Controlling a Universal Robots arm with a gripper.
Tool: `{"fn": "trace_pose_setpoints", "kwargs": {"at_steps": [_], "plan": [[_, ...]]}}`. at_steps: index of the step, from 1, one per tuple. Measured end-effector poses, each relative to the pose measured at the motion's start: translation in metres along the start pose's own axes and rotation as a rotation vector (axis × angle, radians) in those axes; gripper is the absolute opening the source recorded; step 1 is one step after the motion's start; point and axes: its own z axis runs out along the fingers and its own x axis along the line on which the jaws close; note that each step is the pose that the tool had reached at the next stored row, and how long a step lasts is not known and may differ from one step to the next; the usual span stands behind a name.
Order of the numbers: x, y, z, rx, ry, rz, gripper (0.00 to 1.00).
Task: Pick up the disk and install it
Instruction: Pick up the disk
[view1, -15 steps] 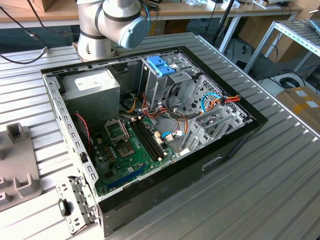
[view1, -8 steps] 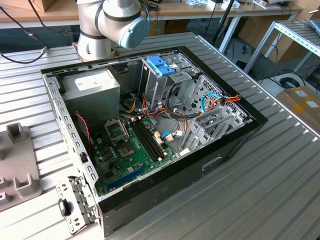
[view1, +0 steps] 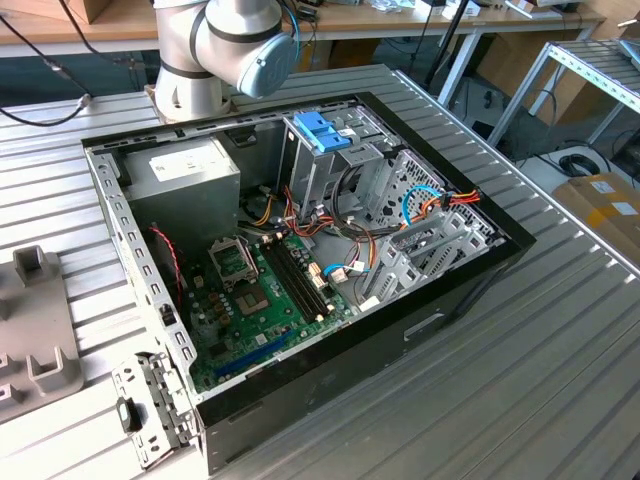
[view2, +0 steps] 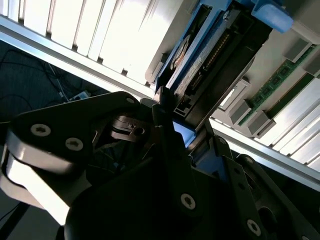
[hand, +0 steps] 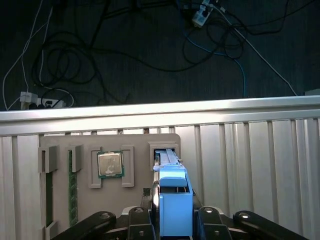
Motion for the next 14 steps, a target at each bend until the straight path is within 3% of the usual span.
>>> {"fn": "trace_pose_setpoints", "kwargs": {"at_steps": [14], "plan": [[-0.0003,0.0005,-0.009,-0.0001,0.0,0.0,0.37]]}}
